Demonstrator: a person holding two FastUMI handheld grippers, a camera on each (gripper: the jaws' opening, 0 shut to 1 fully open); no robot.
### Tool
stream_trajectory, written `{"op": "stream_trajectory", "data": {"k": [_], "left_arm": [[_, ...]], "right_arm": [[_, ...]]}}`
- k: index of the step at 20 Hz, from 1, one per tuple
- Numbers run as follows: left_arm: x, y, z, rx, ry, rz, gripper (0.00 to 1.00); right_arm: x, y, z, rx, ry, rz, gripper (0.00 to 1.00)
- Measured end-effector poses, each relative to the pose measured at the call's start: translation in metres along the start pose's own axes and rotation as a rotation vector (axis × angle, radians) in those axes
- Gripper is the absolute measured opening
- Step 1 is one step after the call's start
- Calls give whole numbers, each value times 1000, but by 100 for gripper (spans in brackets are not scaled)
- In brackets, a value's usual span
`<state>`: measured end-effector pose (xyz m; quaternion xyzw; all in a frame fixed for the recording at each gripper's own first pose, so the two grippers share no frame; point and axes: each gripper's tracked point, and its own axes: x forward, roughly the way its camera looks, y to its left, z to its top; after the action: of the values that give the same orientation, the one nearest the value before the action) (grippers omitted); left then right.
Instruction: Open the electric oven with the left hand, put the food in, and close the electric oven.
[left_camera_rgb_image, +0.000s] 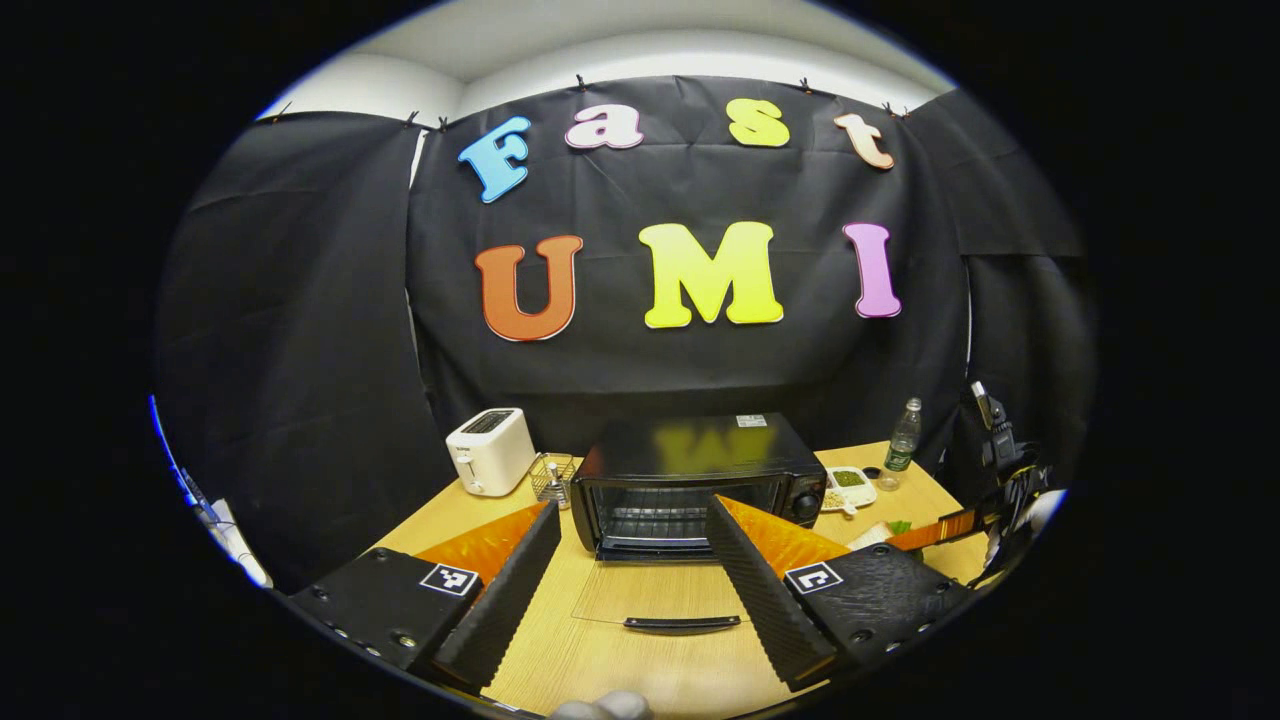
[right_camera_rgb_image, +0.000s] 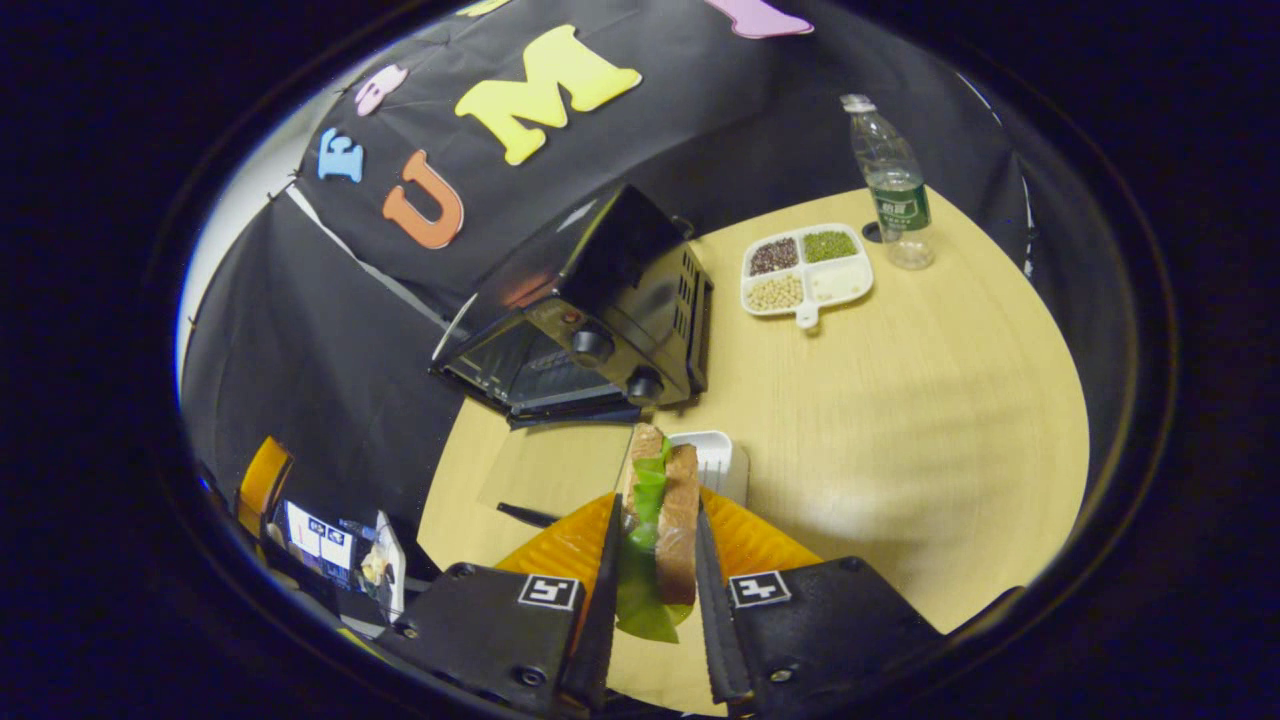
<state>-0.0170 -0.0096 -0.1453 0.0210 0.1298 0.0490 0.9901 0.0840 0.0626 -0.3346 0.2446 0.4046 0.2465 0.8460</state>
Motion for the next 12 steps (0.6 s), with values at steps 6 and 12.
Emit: {"op": "stream_trajectory", "data": {"k": [6,12], "left_arm": [[-4,21,-3,22,-2,-75,95],[-12,38,0,32,-22,-108,95]], "right_arm": [[4,65,10,102,-174,58,31],[54,108,-11,225,-261,105,31]]}}
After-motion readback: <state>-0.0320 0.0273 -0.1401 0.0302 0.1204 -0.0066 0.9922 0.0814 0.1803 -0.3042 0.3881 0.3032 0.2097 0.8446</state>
